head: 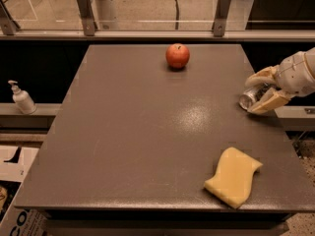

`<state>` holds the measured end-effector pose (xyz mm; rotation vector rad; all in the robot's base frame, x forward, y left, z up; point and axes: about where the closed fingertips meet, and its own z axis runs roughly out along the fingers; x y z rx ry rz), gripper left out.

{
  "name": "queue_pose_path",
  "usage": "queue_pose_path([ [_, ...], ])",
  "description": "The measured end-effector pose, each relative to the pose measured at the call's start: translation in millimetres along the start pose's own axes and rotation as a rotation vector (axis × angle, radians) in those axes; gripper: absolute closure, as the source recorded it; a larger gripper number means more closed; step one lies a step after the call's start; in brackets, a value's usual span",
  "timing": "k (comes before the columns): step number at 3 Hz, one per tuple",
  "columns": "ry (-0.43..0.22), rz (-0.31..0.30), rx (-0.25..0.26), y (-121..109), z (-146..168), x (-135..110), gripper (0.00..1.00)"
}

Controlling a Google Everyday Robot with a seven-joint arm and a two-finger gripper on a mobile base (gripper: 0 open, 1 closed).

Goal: Pick redbull can

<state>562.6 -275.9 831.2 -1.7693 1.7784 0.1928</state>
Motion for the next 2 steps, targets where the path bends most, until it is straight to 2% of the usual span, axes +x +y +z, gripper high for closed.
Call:
queue_pose_path([
  [1, -0.006, -0.001, -0.001, 0.3, 0.0, -2.2, 1.0],
  [2, -0.008, -0.003, 0.0, 0.2, -0.3, -3.5, 1.0],
])
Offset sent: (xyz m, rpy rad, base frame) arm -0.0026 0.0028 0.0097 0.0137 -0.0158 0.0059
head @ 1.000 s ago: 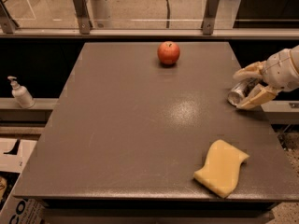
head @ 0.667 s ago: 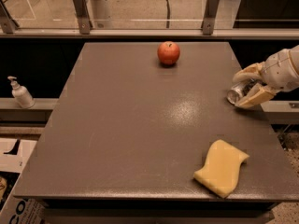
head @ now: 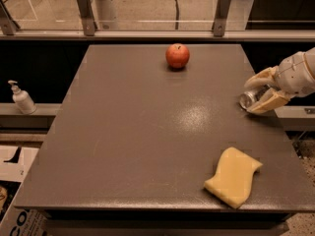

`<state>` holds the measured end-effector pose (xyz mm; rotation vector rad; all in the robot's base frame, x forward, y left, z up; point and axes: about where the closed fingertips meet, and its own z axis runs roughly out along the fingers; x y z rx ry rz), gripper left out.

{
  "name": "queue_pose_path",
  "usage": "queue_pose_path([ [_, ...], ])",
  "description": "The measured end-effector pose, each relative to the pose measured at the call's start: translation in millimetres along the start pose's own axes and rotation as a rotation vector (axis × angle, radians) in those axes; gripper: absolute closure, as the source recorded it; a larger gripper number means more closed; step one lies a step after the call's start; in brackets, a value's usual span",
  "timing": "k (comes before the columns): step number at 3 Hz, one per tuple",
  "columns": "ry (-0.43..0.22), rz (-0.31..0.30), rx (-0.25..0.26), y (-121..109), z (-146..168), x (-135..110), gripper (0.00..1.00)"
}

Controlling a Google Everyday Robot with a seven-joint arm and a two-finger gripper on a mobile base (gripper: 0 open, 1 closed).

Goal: Pick redbull can

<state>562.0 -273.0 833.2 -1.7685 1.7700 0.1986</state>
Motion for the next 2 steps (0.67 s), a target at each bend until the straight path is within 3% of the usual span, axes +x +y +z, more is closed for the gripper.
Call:
queue_pose_path([
  [2, -0.085, -0.059, 0.033, -4.4, -18.5, -38.2, 1.0],
])
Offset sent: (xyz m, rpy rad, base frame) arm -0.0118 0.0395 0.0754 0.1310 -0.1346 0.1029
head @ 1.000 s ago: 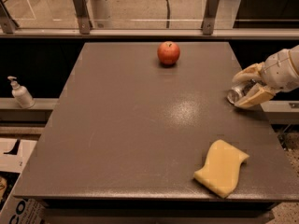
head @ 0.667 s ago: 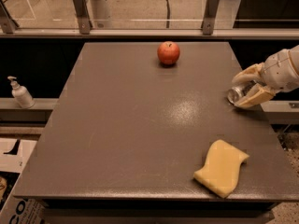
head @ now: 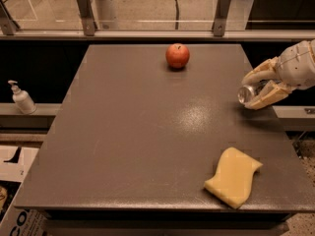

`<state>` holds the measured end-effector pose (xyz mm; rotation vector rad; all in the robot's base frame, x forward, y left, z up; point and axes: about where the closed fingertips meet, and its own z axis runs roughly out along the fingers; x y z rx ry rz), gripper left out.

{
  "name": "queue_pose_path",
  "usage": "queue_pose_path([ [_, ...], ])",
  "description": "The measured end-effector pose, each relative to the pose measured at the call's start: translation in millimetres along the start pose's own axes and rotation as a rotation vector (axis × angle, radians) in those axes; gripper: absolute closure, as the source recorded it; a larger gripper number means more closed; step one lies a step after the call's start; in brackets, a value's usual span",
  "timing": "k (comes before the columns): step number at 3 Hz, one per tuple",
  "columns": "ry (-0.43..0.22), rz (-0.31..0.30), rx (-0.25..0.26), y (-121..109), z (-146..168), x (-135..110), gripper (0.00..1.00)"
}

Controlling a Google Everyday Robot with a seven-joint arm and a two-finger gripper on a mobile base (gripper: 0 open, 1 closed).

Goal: Pick redbull can

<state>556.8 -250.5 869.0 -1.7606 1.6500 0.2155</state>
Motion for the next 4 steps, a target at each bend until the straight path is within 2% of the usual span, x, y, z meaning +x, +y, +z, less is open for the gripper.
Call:
queue_pose_path([
  [2, -0.135, -0.054, 0.037, -5.9, -20.6, -55.2, 1.0],
  [4, -0.262, -0.101, 0.042, -2.2, -24.3, -106.2, 1.0],
])
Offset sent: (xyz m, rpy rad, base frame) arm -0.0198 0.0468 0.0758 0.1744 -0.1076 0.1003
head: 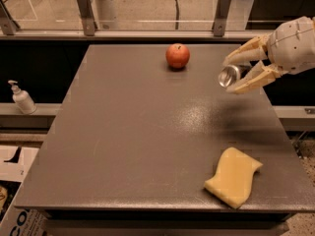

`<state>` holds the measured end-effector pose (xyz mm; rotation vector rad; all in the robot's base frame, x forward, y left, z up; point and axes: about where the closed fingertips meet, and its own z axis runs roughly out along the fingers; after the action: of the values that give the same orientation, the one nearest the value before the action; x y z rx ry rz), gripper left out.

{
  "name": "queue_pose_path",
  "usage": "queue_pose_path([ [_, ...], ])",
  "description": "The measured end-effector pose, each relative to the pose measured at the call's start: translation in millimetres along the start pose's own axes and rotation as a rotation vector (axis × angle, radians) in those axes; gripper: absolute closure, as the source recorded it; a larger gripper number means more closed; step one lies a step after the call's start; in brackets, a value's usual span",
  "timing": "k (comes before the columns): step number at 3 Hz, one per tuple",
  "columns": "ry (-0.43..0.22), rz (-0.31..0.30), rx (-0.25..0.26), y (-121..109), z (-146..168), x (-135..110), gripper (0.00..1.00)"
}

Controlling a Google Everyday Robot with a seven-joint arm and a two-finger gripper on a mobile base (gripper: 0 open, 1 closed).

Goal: Pick redbull can

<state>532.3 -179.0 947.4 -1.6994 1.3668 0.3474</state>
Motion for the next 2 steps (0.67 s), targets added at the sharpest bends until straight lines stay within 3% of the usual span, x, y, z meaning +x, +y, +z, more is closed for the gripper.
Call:
queue_pose_path([
  [2, -0.096, -0.045, -0.039, 1.8, 33.5, -46.5, 1.0],
])
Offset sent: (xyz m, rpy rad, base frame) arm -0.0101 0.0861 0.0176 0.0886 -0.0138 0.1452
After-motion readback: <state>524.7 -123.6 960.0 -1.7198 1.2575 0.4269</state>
